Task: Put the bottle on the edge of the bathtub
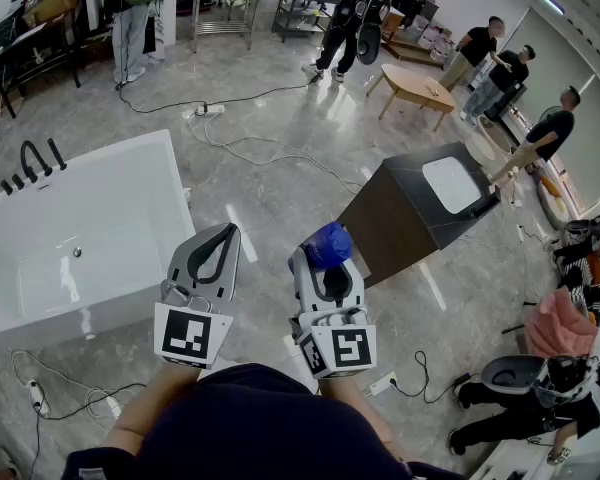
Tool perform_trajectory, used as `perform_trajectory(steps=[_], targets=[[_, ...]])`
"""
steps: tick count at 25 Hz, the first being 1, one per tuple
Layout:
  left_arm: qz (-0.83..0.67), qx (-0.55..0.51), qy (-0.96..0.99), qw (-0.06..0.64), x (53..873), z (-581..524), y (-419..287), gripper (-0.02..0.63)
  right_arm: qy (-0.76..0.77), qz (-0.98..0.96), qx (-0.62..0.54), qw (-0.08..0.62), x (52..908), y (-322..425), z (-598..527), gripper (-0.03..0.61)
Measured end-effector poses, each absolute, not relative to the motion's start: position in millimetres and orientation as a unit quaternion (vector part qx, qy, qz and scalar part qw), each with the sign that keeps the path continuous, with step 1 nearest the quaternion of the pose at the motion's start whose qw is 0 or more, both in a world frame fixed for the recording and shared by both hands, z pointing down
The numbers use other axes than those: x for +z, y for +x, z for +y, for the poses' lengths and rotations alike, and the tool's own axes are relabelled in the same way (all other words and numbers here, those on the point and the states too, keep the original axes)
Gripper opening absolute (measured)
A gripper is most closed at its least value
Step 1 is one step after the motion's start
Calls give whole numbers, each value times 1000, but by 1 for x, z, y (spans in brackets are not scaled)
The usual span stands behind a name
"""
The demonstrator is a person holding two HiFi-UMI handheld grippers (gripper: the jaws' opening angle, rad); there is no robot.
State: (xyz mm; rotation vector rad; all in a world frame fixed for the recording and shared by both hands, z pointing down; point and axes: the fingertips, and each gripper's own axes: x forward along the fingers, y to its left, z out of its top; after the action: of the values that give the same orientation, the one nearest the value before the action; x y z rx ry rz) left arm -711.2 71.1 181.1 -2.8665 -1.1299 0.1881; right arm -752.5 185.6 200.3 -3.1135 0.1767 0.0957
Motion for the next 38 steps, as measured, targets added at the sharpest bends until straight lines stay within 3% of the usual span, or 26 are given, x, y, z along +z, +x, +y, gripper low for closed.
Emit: perform_trajectory(steps=[13,30,38], targets=[[-335,41,-941,34,217,94,-672,3,-996,69,29,38,231,-715,224,158],[-284,45,-957,44,227,142,-407,3,-989,142,44,16,235,-445,260,158],[-256,42,-965,44,231,141,-327,3,-986,155,55,8,238,-351,271,158]])
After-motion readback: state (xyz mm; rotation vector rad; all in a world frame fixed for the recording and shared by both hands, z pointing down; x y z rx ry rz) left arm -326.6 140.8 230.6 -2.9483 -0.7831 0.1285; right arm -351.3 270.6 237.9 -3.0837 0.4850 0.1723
